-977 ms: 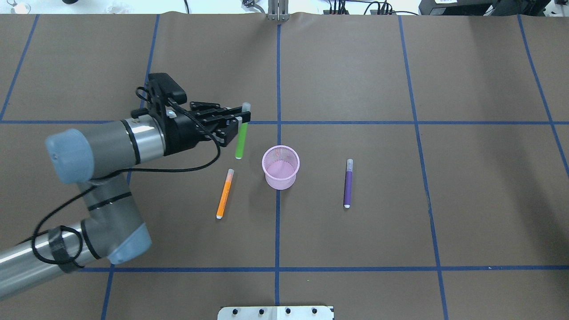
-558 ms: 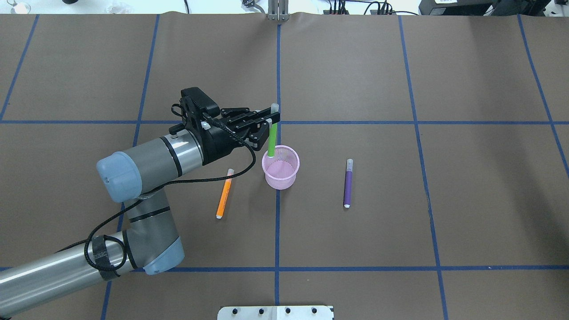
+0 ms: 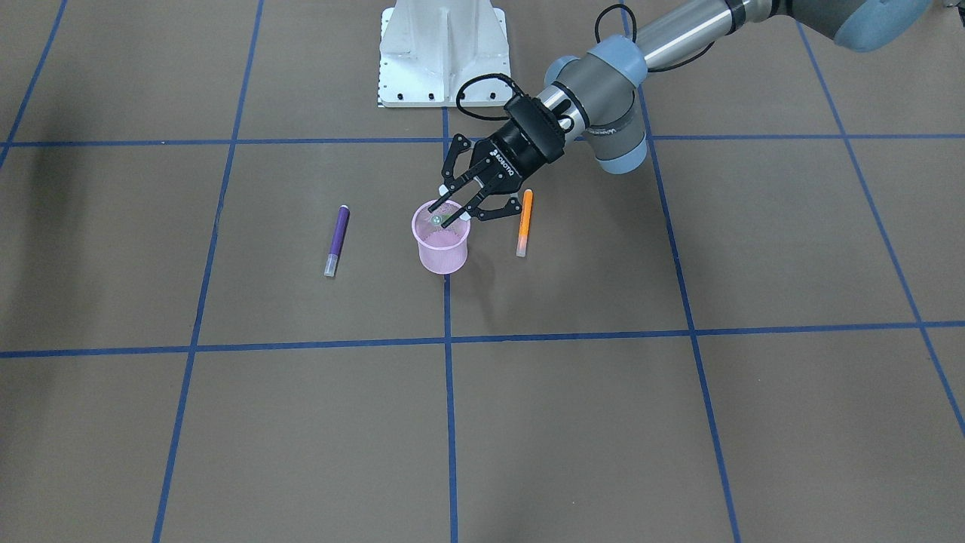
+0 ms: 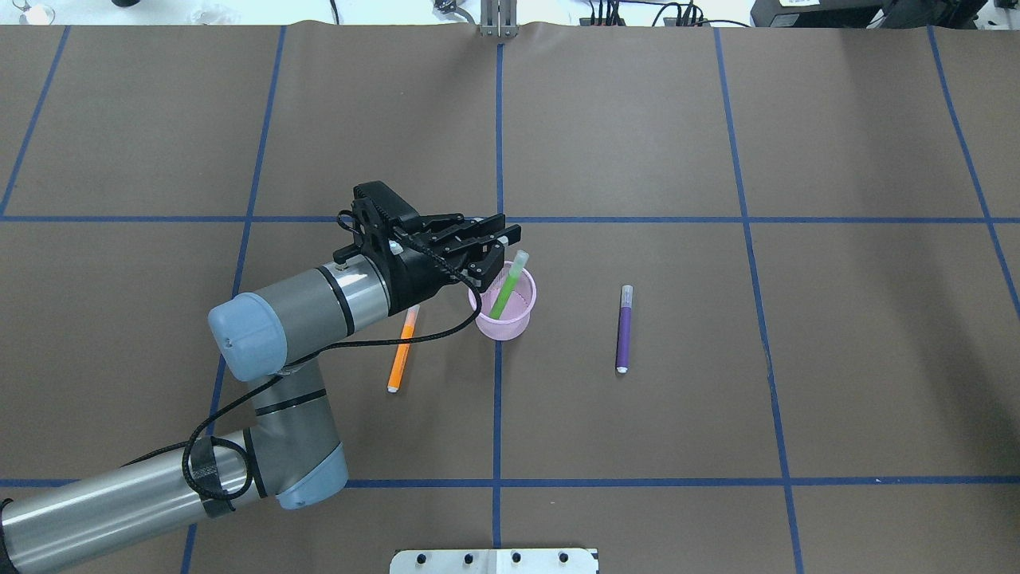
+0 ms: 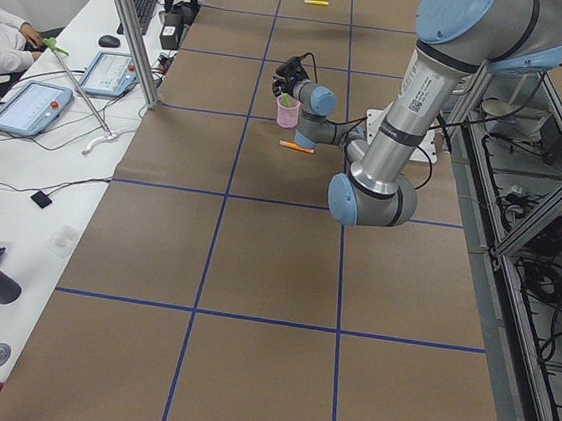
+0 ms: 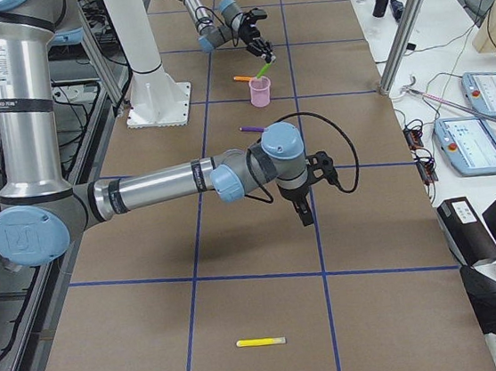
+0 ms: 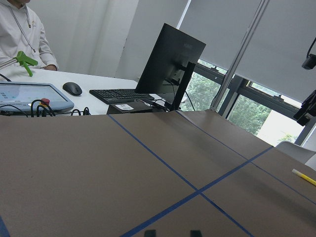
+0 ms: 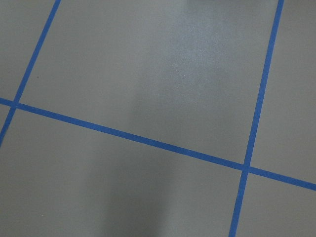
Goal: Collect pens into pen holder
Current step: 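Carry the green marker with the left gripper and drop it into the pink cup, then withdraw the left gripper while the right gripper moves toward the purple marker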
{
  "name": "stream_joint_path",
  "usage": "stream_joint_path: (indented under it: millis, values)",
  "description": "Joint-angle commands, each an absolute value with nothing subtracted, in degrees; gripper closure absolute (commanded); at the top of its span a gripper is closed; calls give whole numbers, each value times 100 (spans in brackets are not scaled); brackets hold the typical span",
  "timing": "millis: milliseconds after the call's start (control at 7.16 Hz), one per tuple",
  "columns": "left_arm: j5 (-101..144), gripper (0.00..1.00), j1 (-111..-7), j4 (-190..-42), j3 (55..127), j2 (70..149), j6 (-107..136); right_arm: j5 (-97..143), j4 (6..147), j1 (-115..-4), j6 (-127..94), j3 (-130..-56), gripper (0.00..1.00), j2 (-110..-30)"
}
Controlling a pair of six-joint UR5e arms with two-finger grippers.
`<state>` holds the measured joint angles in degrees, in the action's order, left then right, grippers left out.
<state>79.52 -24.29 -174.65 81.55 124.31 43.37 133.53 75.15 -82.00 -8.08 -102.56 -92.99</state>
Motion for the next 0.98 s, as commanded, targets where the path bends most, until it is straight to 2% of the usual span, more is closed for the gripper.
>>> stream_joint_path:
  millis: [0,279,419,558,838]
  values:
    - [7683,0,-2190,-17551,8156,12524,4595,13377,7515,-8200,-991,-10353,0,-9273]
    - [7533,0,-2250,-17447,8218,12359,4948,13543,7532,-8000,-1770,-10764,0,-9264]
    - [7602,0,-2441,-17220,8279,11983,4905,13518,7532,-7728,-2576,-11002,0,-9142]
    - [8194,0,-2791,-16757,8540,11544,4896,13457,7532,-7404,-3115,-11169,0,-9071]
    - [10237,0,-4027,-15039,9688,10570,4896,13107,7532,-6806,-4177,-11345,0,-8668]
